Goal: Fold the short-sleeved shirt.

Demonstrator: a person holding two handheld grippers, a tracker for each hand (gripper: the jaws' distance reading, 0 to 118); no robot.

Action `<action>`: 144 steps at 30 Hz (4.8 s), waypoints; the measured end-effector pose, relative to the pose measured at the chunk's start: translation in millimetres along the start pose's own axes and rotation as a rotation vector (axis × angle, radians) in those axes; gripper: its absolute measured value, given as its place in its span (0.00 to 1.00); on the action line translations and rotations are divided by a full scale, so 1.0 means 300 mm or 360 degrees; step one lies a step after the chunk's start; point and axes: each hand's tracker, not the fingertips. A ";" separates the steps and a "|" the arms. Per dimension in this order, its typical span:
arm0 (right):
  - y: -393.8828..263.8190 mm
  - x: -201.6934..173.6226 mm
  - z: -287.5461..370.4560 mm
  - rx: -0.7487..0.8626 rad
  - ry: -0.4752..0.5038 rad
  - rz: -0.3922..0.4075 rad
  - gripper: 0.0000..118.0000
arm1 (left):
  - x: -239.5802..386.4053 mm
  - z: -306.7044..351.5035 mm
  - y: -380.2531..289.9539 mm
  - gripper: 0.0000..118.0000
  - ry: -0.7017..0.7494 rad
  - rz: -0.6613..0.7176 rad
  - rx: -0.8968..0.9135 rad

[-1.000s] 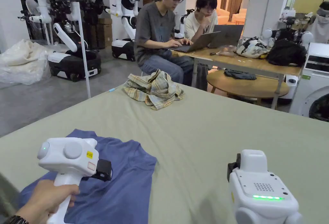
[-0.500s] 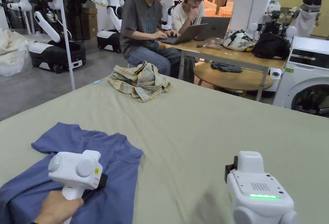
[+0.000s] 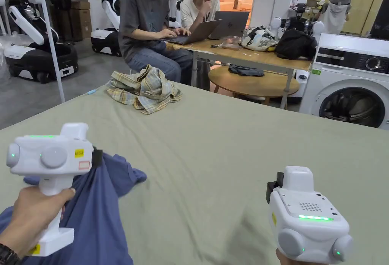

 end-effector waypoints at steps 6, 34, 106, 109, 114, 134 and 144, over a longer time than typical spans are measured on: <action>0.038 0.120 0.054 0.0041 -0.0099 -0.0032 0.00 | 0.264 0.090 0.204 0.00 -0.0244 -0.0093 0.0209; -0.120 0.834 0.484 -0.0015 -0.0834 -0.0189 0.00 | 1.674 -0.241 -0.401 0.01 -0.1312 -0.0670 -0.0467; -0.170 1.031 -0.421 -0.1252 -0.0247 -0.0244 0.54 | 0.775 -0.463 -0.166 0.00 -0.0420 -0.0341 -0.0425; -0.154 1.013 -0.404 -0.1208 -0.0266 -0.0227 0.32 | 0.780 -0.467 -0.168 0.00 -0.0422 -0.0333 -0.0445; -0.145 0.986 -0.383 -0.1170 -0.0231 -0.0108 0.00 | 0.783 -0.466 -0.162 0.00 -0.0425 -0.0315 -0.0449; 0.418 1.169 0.218 -0.0288 -0.0631 -0.0173 0.00 | 0.678 -0.131 0.344 0.00 -0.0453 -0.0188 0.0054; 0.711 1.085 0.293 0.0036 -0.0689 -0.0121 0.00 | 0.706 -0.027 0.654 0.00 -0.0412 -0.0240 0.0256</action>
